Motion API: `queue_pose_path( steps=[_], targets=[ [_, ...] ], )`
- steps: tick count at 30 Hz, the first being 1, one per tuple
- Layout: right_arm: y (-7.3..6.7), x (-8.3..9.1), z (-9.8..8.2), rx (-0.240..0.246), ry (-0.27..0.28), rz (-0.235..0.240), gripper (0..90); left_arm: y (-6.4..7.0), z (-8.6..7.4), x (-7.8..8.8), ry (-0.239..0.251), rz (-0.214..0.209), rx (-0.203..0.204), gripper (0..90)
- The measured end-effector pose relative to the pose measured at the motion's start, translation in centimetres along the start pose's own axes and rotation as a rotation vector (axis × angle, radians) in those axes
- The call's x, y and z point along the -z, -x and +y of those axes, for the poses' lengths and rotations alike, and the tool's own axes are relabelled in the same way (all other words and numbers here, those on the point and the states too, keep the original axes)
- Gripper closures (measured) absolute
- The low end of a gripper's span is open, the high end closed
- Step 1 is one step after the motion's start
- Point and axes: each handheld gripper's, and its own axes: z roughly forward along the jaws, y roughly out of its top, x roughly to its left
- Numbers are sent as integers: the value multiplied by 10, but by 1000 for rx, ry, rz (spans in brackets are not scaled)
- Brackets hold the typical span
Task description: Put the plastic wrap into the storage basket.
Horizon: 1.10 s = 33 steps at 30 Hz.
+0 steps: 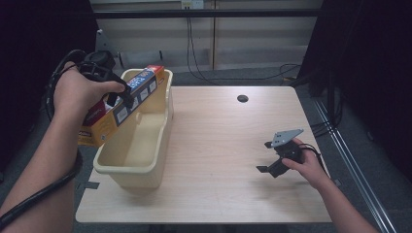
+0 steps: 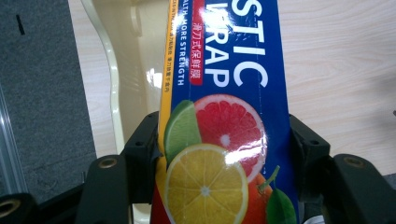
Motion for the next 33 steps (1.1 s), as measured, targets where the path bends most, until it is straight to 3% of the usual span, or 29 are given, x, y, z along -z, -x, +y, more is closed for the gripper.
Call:
queue_pose_path(
  steps=[33],
  targets=[
    [1, 2, 0, 2, 12, 1, 21, -12, -11, -52, -120, -43, 87, 403]
  ],
)
